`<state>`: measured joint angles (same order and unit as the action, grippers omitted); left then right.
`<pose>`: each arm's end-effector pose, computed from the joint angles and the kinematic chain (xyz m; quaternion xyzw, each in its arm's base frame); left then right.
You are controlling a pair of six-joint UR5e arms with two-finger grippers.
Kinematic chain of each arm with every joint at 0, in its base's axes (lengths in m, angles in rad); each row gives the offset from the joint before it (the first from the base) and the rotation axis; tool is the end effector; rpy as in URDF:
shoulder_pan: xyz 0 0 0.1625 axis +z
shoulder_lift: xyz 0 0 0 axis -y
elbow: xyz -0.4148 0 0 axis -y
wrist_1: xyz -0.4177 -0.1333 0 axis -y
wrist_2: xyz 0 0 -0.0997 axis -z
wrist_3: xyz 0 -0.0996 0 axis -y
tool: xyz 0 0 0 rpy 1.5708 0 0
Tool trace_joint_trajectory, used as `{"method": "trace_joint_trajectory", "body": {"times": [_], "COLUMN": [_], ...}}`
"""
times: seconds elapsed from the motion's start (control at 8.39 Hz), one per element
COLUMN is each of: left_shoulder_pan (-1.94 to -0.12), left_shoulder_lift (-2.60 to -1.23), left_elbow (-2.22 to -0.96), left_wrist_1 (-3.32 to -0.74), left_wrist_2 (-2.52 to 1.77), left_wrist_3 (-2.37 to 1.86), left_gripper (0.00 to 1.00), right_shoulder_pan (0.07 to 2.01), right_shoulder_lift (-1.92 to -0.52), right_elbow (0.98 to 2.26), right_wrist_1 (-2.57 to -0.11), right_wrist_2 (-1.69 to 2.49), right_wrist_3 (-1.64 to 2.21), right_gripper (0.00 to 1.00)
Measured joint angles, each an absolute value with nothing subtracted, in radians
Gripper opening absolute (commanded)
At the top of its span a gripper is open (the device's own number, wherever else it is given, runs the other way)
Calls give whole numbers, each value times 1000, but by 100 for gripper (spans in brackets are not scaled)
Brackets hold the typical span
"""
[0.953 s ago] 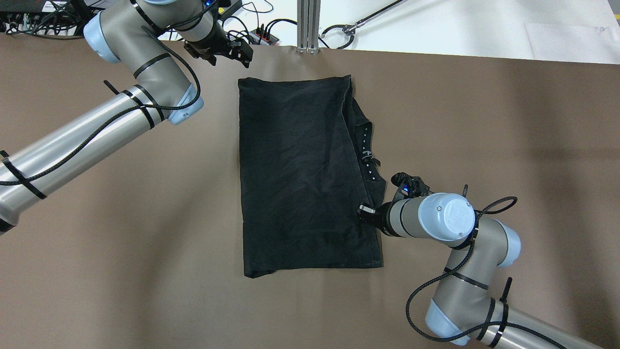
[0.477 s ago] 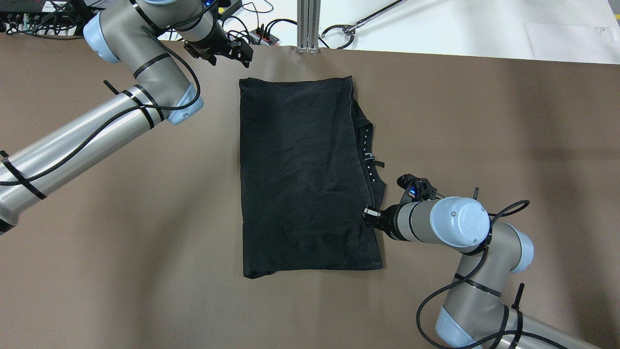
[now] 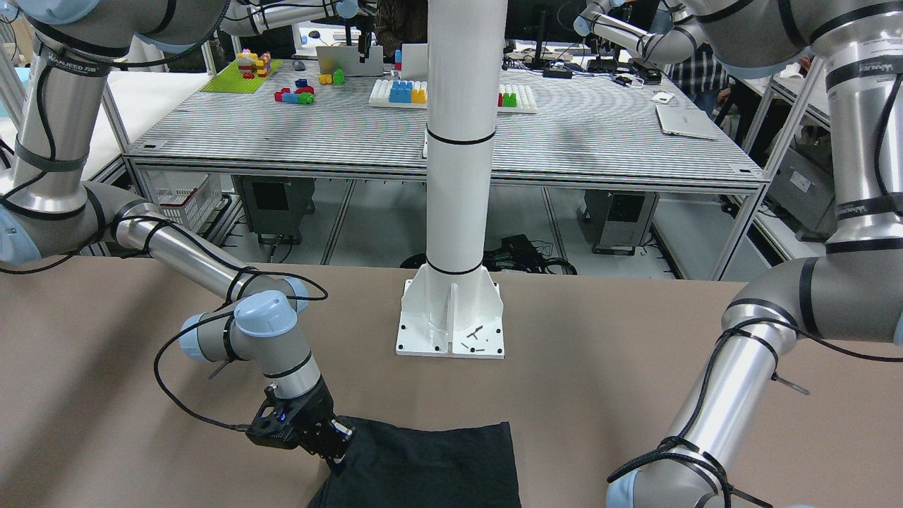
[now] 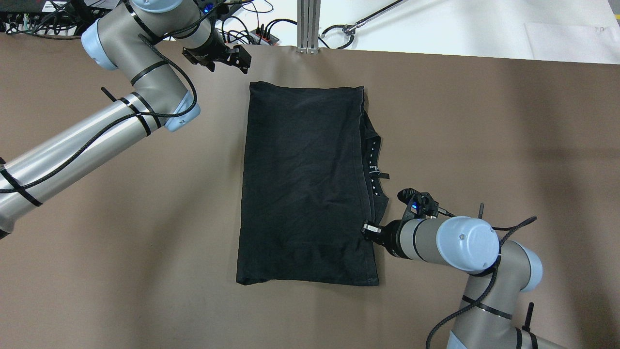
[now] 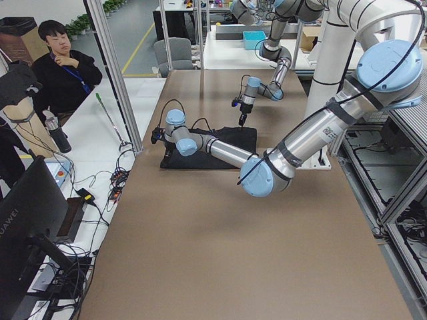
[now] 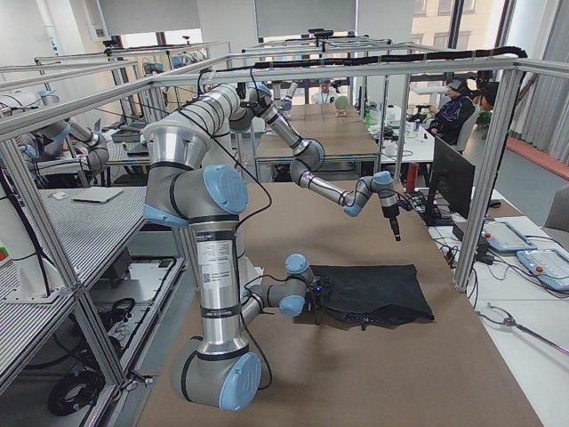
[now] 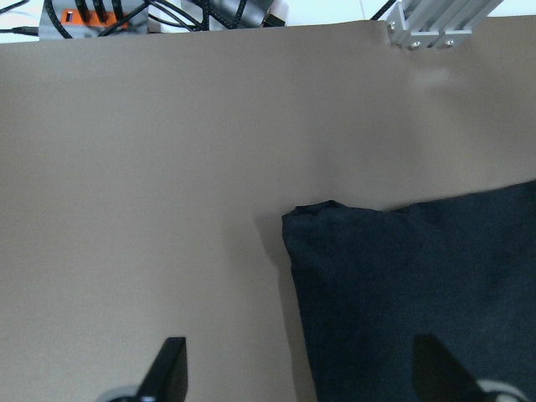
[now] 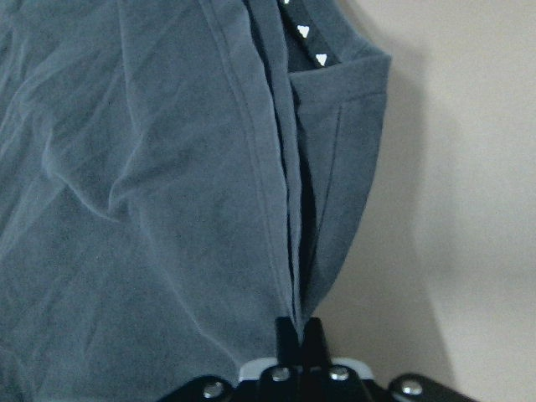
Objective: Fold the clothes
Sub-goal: 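Press and smooth the bundle's side edge with the right gripper, then move the left gripper to the bundle's near corner while the right grips the other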
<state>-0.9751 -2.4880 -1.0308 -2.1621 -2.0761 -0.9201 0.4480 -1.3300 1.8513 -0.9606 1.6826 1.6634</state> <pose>0.4042 -0.7480 0.2281 0.1753 0.4705 -0.0235 0.8645 -0.4817 -0.3670 0.3092 0.0482 -0.5351 0.1962 0.8203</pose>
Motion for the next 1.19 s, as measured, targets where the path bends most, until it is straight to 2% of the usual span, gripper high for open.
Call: {"method": "trace_joint_trajectory", "body": {"times": [0.24,0.83,0.95,1.19], "left_shoulder_pan": [-927,-752,-694,-537], "left_shoulder_lift": [-2376,-2002,-1947,-1883], "left_elbow": [-1189,-1714,-1789,-1844], "left_wrist_1": [-2164,-2165,-2167,-2218], "left_wrist_2": [-2079,-2049,-2003,-1838], "left_wrist_3": [-1059,-1416,-1499,-1655], "left_gripper": [95,95,95,95], "right_shoulder_pan": [441,444,446,449], "right_shoulder_lift": [-1338,-1339,-1339,-1340], "right_elbow": [1862,1883,1885,1886], "right_wrist_1": [-962,-965,-966,-966], "right_wrist_2": [1673,1667,1667,1667], "right_wrist_3": [1664,1664,1664,1664], "right_gripper": [0,0,0,0]}}
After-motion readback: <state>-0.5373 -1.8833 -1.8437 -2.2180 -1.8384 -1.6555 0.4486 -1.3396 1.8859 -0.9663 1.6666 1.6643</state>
